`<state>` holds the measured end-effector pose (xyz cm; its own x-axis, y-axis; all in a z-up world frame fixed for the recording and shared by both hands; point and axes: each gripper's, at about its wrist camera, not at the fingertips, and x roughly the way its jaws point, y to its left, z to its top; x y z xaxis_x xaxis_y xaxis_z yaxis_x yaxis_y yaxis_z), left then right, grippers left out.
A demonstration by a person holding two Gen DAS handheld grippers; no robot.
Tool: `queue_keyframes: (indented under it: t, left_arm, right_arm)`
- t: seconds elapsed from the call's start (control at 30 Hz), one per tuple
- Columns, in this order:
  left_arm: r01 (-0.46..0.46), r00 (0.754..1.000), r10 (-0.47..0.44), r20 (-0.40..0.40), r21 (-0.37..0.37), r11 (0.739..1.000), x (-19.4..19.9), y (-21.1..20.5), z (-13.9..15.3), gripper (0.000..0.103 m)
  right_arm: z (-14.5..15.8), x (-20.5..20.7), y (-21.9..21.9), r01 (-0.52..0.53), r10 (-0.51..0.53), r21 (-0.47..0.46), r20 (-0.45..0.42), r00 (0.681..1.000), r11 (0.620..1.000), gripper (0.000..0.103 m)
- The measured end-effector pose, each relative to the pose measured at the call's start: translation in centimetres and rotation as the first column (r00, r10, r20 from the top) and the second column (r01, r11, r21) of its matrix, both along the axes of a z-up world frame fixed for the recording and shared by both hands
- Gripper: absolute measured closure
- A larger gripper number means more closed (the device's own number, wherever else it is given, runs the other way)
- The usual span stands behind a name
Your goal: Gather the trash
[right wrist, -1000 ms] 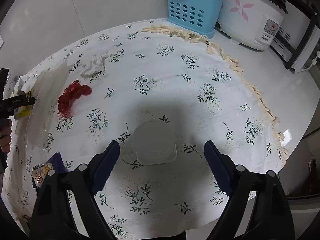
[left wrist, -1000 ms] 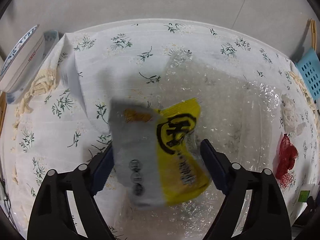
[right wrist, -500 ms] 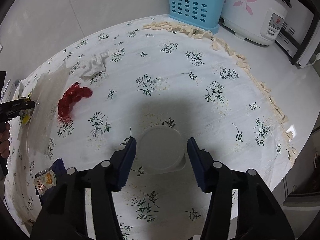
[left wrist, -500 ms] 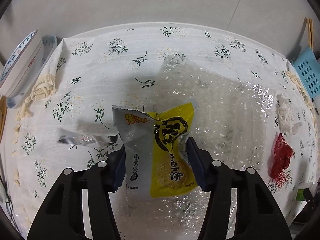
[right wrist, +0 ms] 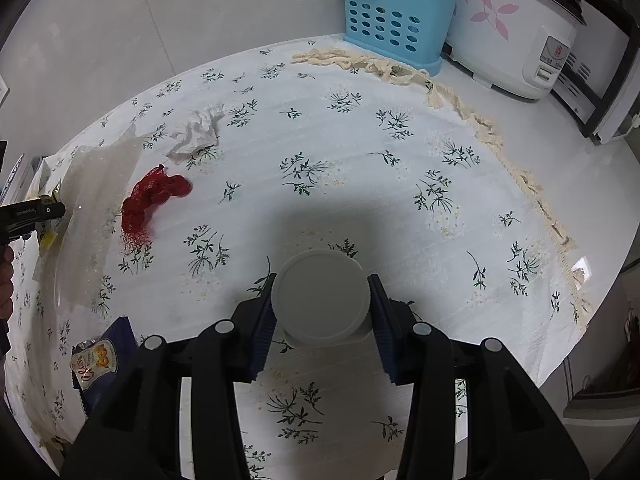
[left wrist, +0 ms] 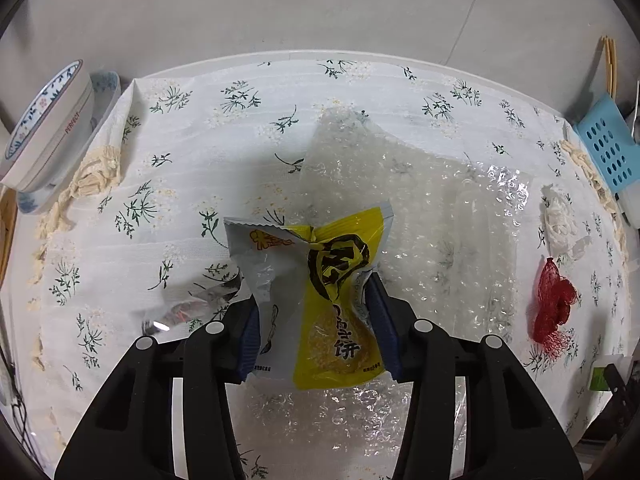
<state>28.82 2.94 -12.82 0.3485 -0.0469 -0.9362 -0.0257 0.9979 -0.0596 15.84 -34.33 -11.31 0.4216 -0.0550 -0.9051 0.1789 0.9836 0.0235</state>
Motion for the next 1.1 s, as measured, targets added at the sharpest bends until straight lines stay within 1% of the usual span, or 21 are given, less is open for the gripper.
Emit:
queue_keyframes:
  t: [0.23,0.43,0.63,1.1]
  left_arm:
    - [0.001,1.0,-0.001,0.012,-0.011,1.0,-0.5,0.4,0.8,0.057]
    - [0.018,0.999,-0.018,0.038,-0.012,1.0,-1.1,0.3,2.4,0.058]
    - [0.037,0.997,-0.036,0.065,-0.017,0.999,-2.1,-0.4,4.2,0.058]
    - [0.04,0.994,-0.037,0.103,-0.025,0.999,-5.5,-0.8,6.6,0.059]
  right_arm:
    - [0.6,-0.4,0.3,-0.01,0.01,-0.004,0.014,1.0,1.0,0.062]
    - [1.3,-0.9,0.6,-0.02,0.021,-0.007,0.03,0.999,1.0,0.062]
    - [2.2,-1.4,1.0,-0.034,0.035,-0.009,0.052,0.998,0.999,0.062]
    - [4.3,-3.0,1.7,-0.074,0.075,-0.01,0.09,0.993,0.997,0.062]
